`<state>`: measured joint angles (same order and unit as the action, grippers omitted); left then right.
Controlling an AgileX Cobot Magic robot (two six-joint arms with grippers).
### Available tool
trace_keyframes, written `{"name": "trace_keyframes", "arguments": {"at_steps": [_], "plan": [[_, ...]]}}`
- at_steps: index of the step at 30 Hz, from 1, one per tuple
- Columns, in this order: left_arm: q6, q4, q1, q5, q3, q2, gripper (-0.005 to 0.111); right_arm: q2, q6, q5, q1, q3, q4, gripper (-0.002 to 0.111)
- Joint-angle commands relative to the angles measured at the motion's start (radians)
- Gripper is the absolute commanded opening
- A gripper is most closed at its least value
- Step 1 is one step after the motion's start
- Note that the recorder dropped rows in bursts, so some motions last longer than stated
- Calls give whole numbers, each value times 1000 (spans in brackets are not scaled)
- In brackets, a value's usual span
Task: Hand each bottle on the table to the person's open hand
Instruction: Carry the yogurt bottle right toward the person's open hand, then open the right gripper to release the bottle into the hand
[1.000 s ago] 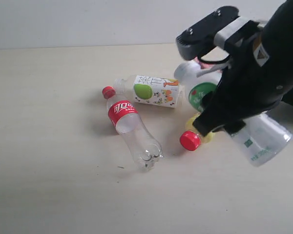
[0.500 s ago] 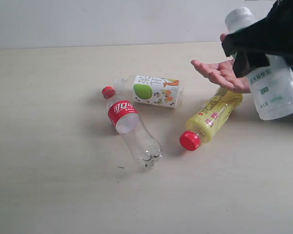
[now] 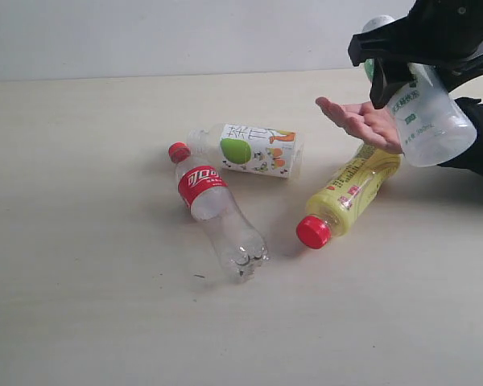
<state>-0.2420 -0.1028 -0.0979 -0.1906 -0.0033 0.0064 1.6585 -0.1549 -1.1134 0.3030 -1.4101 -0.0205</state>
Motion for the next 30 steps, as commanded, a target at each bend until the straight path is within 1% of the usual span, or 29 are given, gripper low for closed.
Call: {"name": "trace_keyframes", "arguments": {"at_steps": [1,4,14,30], "plan": [[1,5,-6,5,3,-6,0,56,22,11,-36,-47,-1,0],[1,5,-6,5,3,-6,0,93,26,14,-50,-69,1,0],[1,5,-6,5,3,-6,0,199,29,60,-50,-112,14,0],[1,5,-6,5,3,-6,0,254,21,100,-50,-112,-6,0]]}}
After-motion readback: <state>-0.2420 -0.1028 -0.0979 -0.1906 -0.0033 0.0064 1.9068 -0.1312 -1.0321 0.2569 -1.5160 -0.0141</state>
